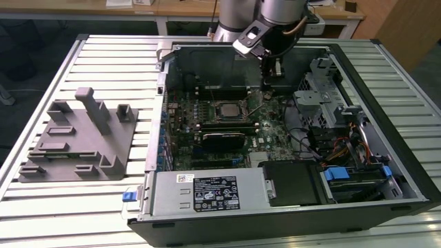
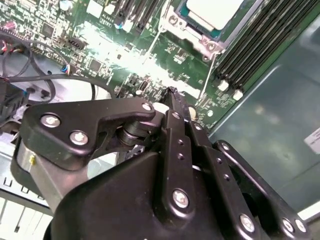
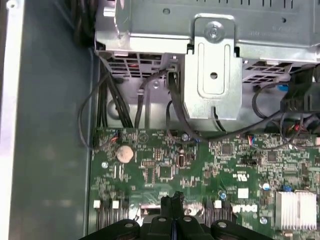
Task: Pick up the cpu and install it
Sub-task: 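Close the cpu cover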
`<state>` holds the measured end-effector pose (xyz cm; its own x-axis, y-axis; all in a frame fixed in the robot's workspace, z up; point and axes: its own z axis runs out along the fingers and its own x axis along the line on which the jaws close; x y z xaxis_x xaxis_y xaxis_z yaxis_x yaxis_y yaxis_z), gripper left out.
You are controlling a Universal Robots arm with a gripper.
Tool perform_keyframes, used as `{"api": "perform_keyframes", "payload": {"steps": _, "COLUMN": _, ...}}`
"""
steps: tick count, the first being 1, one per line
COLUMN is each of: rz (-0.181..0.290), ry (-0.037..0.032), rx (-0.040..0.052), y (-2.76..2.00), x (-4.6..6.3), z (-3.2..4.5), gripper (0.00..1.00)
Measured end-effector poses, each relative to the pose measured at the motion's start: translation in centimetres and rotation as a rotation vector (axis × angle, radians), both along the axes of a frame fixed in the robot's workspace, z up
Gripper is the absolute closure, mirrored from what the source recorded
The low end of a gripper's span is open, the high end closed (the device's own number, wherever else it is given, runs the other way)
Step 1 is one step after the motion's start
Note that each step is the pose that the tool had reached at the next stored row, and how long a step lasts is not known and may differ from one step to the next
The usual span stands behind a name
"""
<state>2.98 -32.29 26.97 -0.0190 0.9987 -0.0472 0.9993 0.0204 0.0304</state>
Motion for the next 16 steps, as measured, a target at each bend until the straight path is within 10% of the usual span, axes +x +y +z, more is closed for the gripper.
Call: {"api": "perform_keyframes", "payload": {"steps": 16, "rz": -0.02, "ry": 0.0, "rx": -0.0008, "y": 0.0, "x": 1.3, "z": -2.32, "gripper": 0.89}}
